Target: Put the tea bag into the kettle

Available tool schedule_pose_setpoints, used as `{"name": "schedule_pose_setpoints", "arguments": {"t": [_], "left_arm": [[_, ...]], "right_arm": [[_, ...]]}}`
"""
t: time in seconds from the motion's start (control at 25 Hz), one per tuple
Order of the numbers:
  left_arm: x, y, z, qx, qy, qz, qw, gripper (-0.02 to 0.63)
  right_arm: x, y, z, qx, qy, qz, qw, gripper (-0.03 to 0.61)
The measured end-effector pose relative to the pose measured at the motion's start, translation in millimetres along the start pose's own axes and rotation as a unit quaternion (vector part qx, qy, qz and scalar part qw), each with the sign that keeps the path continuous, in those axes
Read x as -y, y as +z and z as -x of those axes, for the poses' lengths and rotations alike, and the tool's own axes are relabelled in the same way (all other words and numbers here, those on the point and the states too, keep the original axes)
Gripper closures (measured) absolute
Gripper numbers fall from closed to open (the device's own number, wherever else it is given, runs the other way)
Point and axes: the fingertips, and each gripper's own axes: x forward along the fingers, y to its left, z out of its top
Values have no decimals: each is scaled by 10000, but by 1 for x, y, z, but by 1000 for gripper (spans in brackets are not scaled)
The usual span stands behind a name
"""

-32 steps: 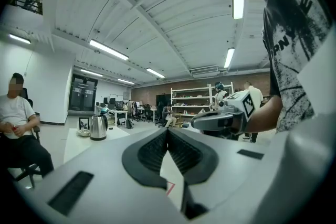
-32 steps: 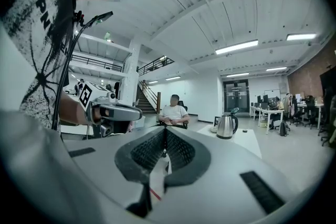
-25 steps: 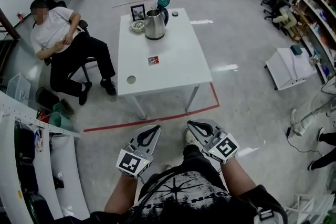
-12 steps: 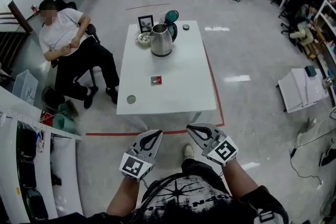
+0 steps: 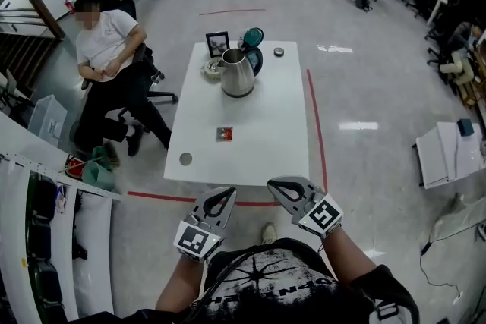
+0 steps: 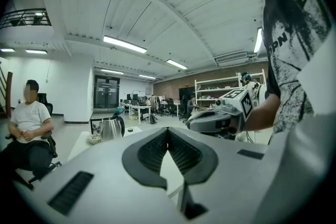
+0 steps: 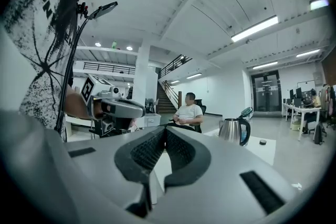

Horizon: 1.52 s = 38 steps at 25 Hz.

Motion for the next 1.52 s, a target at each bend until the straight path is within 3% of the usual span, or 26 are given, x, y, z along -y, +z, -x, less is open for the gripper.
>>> {"name": "schedule_pose_setpoints", "arguments": {"t": [0.56, 0.88, 1.04, 1.52], "left_arm": [[-32, 18, -33, 146, 418, -54, 9990, 606], [-79, 2, -53, 124, 155, 48, 9998, 606], [-112, 18, -69, 205, -51, -32, 9998, 606], [-201, 7, -87, 133, -533, 17, 9985, 606]], "right_arm": [[52, 7, -24, 53, 339, 244, 9991, 568], [75, 5, -59, -135, 167, 304, 9993, 568], [93, 7, -85, -149, -3, 239, 9996, 568], [129, -65, -196, -1216, -169, -399, 9916, 568]]}}
